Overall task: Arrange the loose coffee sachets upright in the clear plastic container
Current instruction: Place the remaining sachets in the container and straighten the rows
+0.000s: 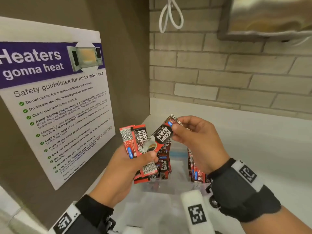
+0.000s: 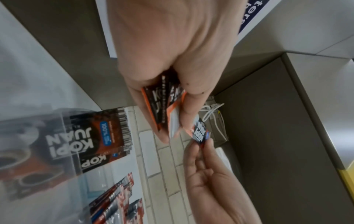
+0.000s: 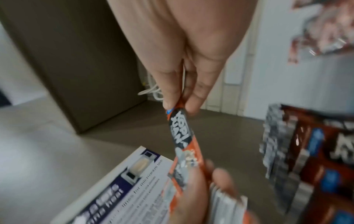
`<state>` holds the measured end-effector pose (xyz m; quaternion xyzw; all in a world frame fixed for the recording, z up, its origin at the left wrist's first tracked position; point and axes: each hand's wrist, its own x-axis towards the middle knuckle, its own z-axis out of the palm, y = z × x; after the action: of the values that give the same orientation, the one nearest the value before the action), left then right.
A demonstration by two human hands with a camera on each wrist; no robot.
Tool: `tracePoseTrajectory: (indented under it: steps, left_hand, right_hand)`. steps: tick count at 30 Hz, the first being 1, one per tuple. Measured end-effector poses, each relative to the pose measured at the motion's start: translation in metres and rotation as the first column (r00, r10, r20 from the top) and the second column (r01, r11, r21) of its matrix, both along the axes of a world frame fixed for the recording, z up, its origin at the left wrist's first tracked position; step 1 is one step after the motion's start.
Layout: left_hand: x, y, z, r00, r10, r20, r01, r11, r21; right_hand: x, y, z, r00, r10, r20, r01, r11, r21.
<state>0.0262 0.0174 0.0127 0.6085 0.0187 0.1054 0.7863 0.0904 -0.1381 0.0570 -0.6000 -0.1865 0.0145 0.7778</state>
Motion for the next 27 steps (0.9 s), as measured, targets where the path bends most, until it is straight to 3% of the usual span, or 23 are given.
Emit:
tracePoseTrajectory:
  steps: [3, 6, 9, 11, 15, 20, 27]
  left_hand:
    - [-0.002, 0.008, 0.001, 0.999, 0.053, 0.001, -0.053, 0.998, 0.030]
    - [-0.002, 0.025, 0.003, 0.986, 0.164, 0.020, -0.163, 0.986, -0.039]
    - [-0.006, 0.038, 0.003, 0.974, 0.221, 0.059, -0.218, 0.975, -0.047]
    - [-0.010, 0.041, 0.002, 0.968, 0.244, 0.052, -0.242, 0.969, -0.039]
    - [-0.013, 0.041, -0.005, 0.973, 0.230, 0.008, -0.230, 0.973, -0.037]
    - [-0.016, 0.041, -0.011, 0.973, 0.231, 0.017, -0.230, 0.972, -0.037]
    - [-0.013, 0.041, -0.018, 0.980, 0.201, -0.004, -0.201, 0.979, -0.037]
  right_hand:
    - [0.004, -0.013, 0.010, 0.982, -0.107, 0.157, 0.123, 0.987, -0.099]
    - [0.016, -0.029, 0.010, 0.947, -0.190, 0.260, 0.248, 0.945, -0.214]
    - [0.022, -0.028, -0.014, 0.935, -0.103, 0.339, 0.298, 0.746, -0.595]
    - [0.023, -0.021, -0.034, 0.948, -0.046, 0.315, 0.267, 0.650, -0.711]
    - [0.026, -0.005, -0.062, 0.967, 0.021, 0.255, 0.193, 0.595, -0.780]
    - [0.029, 0.008, -0.069, 0.949, 0.043, 0.311, 0.230, 0.577, -0.784]
    - [0.031, 0.003, -0.072, 0.972, 0.034, 0.234, 0.161, 0.630, -0.760]
